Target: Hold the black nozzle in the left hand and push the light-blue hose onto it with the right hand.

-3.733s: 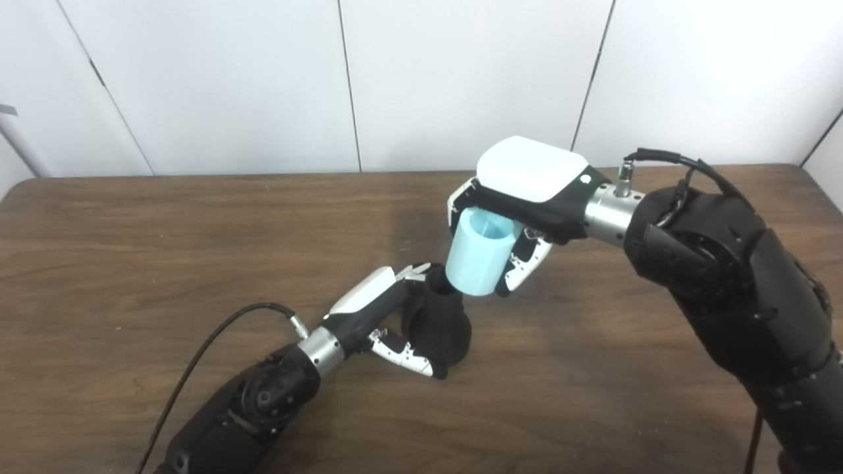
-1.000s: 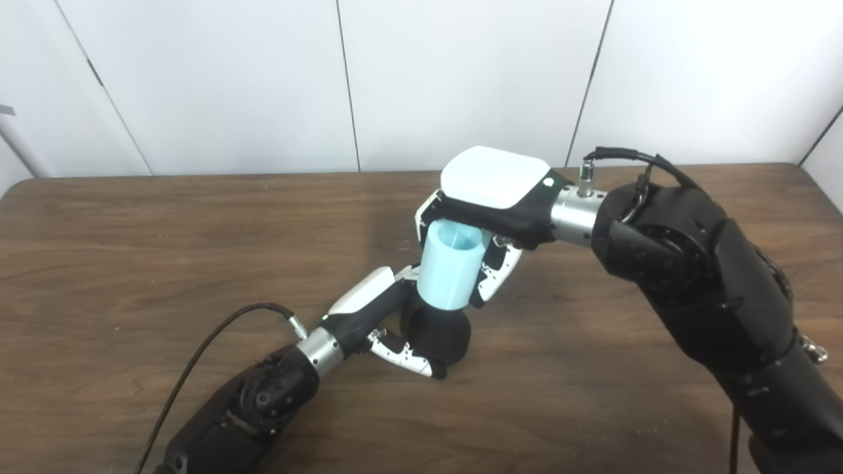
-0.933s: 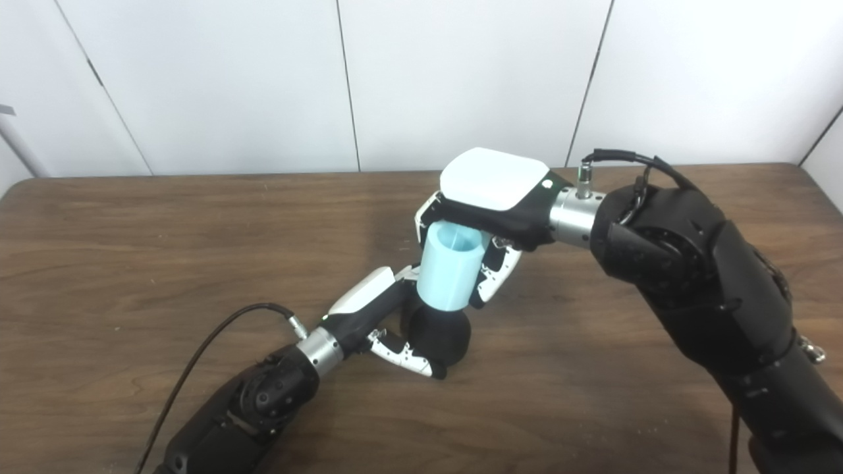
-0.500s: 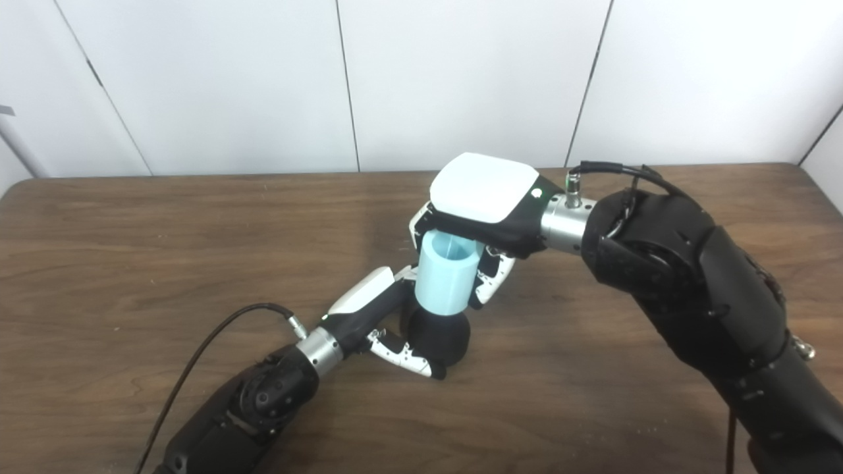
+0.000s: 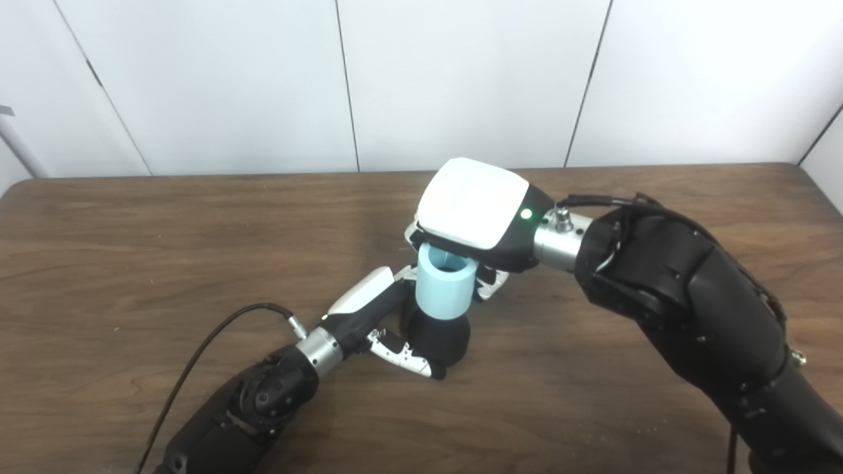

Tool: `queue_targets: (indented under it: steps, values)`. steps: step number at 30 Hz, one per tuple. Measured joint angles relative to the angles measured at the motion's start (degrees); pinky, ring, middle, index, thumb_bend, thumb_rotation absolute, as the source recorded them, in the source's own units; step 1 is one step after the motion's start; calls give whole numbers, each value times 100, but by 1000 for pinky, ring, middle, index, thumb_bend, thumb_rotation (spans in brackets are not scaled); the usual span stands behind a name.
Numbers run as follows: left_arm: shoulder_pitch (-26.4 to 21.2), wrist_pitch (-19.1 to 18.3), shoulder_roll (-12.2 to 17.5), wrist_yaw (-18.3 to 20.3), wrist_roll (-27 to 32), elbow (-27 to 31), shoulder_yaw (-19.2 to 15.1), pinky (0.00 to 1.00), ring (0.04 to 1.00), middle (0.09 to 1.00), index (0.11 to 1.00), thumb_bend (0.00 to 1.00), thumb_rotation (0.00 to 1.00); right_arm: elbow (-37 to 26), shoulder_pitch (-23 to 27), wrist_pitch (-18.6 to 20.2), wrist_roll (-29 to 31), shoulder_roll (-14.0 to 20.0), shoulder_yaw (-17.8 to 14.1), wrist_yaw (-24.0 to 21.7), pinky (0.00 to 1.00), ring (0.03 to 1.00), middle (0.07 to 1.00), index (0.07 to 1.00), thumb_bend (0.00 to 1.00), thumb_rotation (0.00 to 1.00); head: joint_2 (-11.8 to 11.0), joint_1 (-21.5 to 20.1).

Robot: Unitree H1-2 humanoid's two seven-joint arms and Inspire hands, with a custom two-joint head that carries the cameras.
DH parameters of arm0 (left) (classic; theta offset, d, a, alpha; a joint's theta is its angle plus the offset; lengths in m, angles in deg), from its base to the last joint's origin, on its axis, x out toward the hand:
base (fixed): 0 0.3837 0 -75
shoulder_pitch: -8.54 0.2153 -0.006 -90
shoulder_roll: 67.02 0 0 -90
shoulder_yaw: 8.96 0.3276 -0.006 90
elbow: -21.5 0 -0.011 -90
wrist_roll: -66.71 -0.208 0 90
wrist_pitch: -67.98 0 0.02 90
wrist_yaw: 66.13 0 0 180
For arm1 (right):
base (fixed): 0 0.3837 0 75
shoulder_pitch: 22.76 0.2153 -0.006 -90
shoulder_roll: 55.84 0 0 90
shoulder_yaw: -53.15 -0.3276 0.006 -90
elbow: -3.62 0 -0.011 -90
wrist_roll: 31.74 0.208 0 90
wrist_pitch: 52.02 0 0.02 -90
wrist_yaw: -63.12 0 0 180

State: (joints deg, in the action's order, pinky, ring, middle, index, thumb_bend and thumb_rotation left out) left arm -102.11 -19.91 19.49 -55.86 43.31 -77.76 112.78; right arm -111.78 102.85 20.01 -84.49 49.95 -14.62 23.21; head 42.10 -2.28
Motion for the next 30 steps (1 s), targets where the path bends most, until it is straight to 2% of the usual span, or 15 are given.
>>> queue_targets:
  steps: [17, 30]
  values:
    - [1, -1, -1, 1, 1, 3, 0, 1000, 986, 816, 480, 521, 64, 11, -68, -78, -69, -57, -16, 3, 292, 387, 503, 520, 515, 0, 9, 18]
    - [1, -1, 0, 3, 1, 4, 0, 1000, 990, 833, 480, 521, 64, 41, -67, -69, -18, -58, -19, -13, 301, 389, 502, 525, 515, 0, 9, 17]
